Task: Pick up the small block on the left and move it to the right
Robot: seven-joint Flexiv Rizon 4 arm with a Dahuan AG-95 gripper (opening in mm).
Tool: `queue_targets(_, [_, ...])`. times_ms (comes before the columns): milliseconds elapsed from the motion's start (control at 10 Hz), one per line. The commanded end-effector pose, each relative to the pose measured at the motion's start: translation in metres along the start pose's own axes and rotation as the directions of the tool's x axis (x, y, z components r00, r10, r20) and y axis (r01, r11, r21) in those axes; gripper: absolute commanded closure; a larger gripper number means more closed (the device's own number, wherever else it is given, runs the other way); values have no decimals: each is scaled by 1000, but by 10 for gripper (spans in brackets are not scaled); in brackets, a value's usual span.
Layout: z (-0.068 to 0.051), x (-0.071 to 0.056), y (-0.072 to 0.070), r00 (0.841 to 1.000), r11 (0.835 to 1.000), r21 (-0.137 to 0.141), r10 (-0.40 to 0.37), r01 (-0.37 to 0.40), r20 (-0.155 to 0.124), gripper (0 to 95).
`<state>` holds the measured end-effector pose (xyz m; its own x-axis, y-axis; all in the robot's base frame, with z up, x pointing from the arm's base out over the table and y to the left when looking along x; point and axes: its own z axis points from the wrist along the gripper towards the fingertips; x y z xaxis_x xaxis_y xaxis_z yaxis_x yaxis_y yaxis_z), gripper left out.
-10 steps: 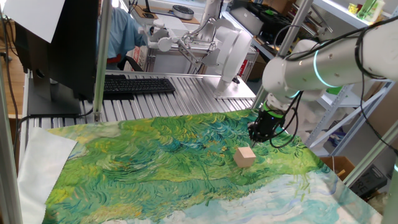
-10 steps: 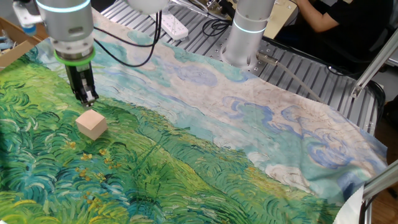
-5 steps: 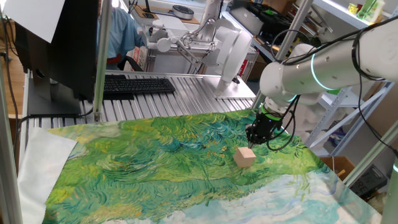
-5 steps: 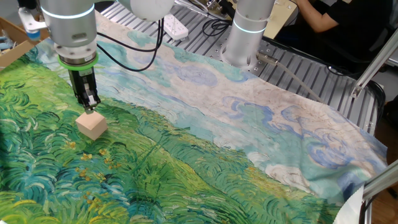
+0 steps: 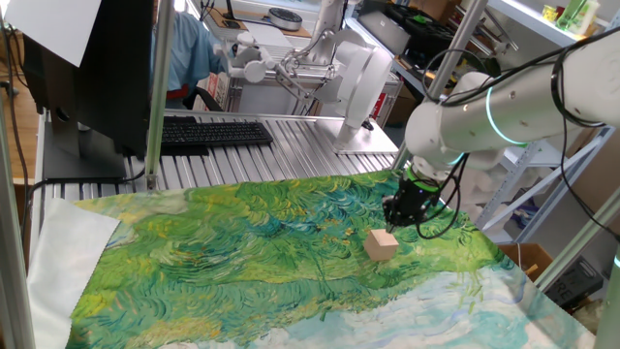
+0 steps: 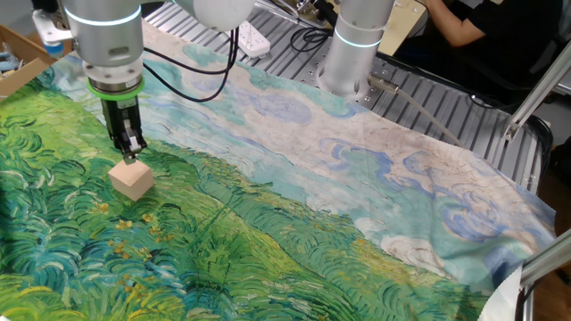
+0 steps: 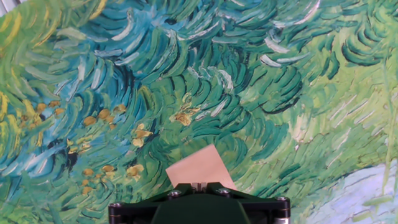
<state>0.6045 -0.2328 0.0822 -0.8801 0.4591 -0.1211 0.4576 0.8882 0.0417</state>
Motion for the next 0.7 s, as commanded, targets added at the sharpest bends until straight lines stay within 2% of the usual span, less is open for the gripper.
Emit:
queue_targets(100, [1,-1,0,1000,1000,-3,27,-27,12,570])
queue_targets(300, [0,-1,0,999,999,-4,52,-52,12,190])
queue_targets(500, [-1,-1,0,998,998,-4,59,-59,12,190])
queue_targets(600, [-1,-1,0,998,998,-4,57,-57,13,0])
queue_targets(700, [-1,-1,0,998,998,-4,57,-57,14,0])
